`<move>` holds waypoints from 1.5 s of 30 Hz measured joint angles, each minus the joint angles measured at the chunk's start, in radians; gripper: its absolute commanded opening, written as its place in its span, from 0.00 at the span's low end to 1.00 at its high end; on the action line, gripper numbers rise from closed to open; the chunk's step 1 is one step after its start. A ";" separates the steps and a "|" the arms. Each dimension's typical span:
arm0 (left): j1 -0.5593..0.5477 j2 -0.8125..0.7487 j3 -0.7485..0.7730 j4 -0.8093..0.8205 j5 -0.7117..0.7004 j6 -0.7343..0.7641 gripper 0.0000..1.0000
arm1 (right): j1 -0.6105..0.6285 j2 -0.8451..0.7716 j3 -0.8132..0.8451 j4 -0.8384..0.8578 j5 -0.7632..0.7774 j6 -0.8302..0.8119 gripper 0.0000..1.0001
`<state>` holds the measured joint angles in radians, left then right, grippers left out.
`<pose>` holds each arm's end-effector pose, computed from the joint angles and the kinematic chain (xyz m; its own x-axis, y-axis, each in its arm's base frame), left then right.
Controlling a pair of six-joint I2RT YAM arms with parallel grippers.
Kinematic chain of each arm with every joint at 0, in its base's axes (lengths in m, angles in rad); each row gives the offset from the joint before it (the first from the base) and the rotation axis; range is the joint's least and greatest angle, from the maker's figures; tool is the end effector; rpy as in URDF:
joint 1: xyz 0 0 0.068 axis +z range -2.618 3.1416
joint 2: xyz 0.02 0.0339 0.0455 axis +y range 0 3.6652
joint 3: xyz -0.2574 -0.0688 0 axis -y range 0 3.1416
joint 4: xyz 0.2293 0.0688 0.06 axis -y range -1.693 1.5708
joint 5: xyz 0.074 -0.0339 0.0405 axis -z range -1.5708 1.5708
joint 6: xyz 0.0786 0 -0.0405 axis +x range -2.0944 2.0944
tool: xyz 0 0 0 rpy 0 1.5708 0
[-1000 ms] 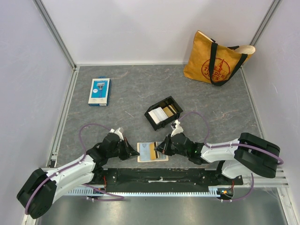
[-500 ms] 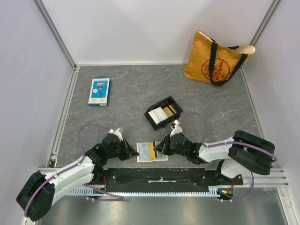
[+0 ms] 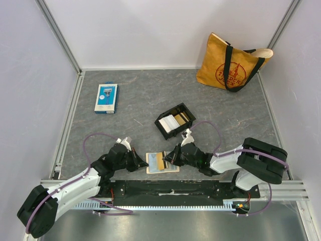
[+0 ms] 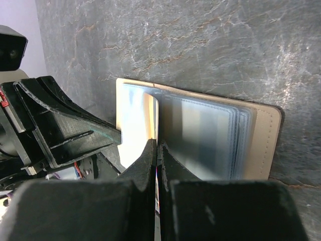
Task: Put the credit cards into the card holder
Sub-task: Insert the credit card into the card holder.
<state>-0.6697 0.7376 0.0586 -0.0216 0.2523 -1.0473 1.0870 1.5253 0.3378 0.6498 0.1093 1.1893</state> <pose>0.1136 -0.1149 0.0925 -0.9028 -0.3549 -0.2428 -0.0625 0.6669 -0.7425 0.1380 0.2442 0.1025 -0.8649 0.3373 -0.3716 -0.0903 0.6238 0.7763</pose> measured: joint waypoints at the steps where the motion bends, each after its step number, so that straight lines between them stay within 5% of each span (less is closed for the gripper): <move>1: 0.000 -0.001 0.000 0.000 0.000 0.000 0.02 | 0.000 0.001 0.000 0.001 0.000 0.005 0.00; 14: 0.000 -0.027 -0.005 -0.015 -0.009 -0.001 0.02 | 0.005 0.079 0.088 -0.047 -0.030 0.025 0.06; 20: 0.000 -0.032 -0.006 -0.015 -0.011 -0.002 0.02 | 0.016 0.053 0.161 -0.220 -0.006 -0.006 0.57; 23: 0.000 -0.032 -0.006 -0.005 -0.010 -0.004 0.02 | 0.028 -0.027 0.174 -0.319 0.031 -0.034 0.67; 29: 0.000 -0.025 -0.006 -0.003 -0.011 -0.004 0.02 | 0.027 -0.105 0.197 -0.475 0.098 -0.099 0.66; 45: 0.000 -0.023 -0.006 -0.003 -0.011 -0.003 0.02 | 0.061 0.027 0.281 -0.449 0.008 -0.176 0.37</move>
<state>-0.6697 0.7151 0.0528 -0.0246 0.2413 -1.0508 1.1481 1.5528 0.6186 0.2012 0.1173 1.0130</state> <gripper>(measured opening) 0.019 0.411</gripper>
